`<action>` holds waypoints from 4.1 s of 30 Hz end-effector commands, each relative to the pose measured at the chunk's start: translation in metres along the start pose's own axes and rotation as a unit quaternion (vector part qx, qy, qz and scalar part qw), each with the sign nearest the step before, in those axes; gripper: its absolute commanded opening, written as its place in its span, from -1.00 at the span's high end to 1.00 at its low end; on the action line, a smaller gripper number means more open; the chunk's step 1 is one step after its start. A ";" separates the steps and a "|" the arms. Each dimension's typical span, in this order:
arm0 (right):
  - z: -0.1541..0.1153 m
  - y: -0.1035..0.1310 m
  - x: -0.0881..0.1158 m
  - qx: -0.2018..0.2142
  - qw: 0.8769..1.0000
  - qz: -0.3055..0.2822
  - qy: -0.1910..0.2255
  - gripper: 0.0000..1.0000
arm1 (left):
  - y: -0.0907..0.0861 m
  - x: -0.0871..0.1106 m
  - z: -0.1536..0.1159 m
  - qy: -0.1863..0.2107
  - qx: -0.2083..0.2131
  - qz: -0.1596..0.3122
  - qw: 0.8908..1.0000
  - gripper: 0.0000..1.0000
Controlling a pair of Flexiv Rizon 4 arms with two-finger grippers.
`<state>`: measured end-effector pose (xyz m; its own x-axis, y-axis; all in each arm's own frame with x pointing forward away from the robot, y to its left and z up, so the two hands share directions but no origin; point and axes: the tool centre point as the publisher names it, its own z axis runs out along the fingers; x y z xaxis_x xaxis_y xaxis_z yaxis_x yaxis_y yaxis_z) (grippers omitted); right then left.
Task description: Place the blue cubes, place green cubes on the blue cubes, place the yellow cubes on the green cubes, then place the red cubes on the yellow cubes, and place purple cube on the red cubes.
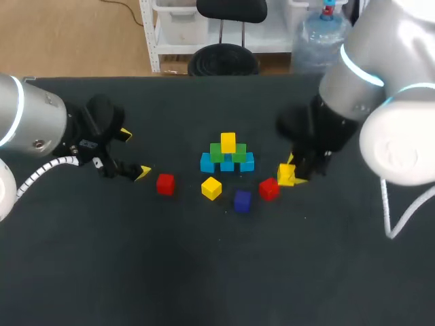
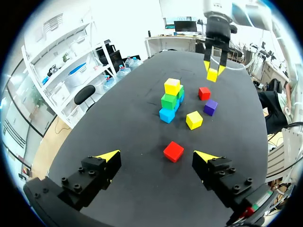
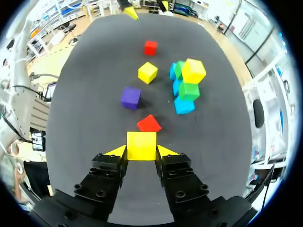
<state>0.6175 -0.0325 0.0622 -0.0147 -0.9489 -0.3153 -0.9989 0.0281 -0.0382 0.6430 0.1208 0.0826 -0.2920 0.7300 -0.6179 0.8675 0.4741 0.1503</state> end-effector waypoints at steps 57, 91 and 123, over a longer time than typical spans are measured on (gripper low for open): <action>0.021 -0.085 -0.073 0.024 0.999 -0.037 0.016 1.00 | 0.000 0.001 0.000 -0.002 0.000 0.000 1.000 -1.00; 0.028 -0.084 -0.075 0.010 0.999 -0.024 0.027 1.00 | 0.000 0.001 0.000 -0.002 0.000 0.000 1.000 -1.00; 0.028 -0.088 -0.071 -0.016 0.999 -0.006 0.039 1.00 | 0.000 0.001 0.000 -0.002 0.000 0.000 1.000 -1.00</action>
<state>0.7052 0.0401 0.0616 -0.0044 -0.9703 -0.2418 -0.9998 0.0087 -0.0167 0.6430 0.1208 0.0826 -0.2920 0.7300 -0.6179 0.8675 0.4741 0.1503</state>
